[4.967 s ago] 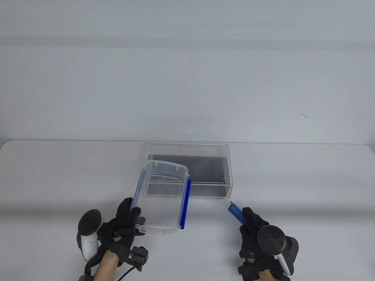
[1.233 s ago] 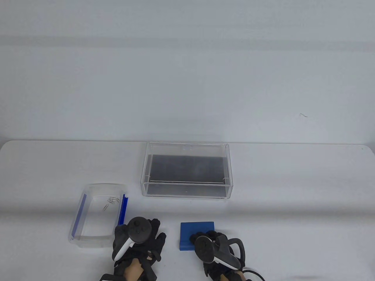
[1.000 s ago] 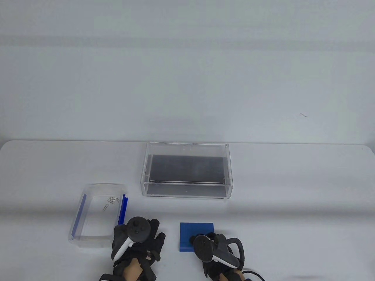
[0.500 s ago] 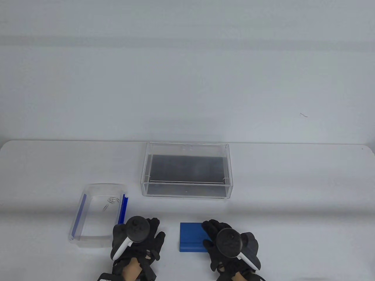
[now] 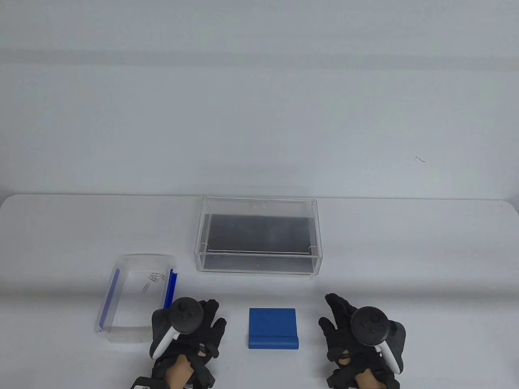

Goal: Scrape paper clips from drawer organizer into plastic box

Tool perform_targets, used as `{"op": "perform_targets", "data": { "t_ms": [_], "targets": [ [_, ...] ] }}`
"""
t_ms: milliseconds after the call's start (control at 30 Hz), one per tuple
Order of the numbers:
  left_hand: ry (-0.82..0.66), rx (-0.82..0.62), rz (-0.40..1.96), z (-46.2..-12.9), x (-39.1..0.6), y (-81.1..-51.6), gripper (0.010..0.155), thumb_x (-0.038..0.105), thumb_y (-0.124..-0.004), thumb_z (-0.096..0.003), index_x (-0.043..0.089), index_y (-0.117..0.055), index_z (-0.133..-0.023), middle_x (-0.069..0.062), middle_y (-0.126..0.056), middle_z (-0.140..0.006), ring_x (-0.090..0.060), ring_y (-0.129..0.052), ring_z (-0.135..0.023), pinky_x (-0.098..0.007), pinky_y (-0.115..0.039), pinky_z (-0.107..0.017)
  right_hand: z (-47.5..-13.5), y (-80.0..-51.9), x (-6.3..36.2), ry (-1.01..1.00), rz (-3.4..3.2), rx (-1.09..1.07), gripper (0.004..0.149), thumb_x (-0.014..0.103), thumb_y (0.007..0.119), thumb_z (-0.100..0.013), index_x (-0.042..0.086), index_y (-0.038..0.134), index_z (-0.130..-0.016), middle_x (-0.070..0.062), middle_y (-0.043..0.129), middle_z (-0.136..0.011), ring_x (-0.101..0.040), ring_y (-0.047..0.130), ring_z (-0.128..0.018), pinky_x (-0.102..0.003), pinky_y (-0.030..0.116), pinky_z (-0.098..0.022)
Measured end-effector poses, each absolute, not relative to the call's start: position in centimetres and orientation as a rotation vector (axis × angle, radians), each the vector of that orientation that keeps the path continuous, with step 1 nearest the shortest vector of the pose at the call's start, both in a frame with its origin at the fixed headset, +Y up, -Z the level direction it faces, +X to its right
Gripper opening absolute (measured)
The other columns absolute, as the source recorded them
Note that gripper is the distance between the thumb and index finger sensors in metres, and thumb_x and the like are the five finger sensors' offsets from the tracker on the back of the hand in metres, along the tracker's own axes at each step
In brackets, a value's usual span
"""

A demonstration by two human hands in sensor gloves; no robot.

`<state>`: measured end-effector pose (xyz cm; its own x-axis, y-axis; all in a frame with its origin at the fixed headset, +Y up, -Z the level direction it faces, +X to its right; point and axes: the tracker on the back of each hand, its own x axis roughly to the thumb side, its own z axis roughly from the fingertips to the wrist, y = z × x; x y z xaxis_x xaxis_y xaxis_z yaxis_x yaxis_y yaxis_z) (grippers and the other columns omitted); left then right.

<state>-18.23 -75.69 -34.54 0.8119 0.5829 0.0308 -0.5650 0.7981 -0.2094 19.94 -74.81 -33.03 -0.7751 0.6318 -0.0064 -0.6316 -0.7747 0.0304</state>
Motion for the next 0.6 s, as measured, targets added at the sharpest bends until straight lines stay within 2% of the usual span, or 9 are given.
{"op": "perform_targets", "data": {
  "t_ms": [600],
  "targets": [
    [-0.082, -0.215, 0.611, -34.62, -18.61, -75.70, 0.068, 0.049, -0.066, -0.0464, 0.014, -0.050, -0.103, -0.018, -0.045, -0.103, -0.046, -0.054, -0.093, -0.055, -0.064, -0.064, -33.24, -75.40, 19.37, 0.136, 2.524, 0.018, 0.064, 0.043, 0.070, -0.045, 0.028, 0.039, -0.100, -0.003, 0.053, -0.105, -0.033, 0.057, -0.097, -0.055, 0.048, -0.073]
  ]
}}
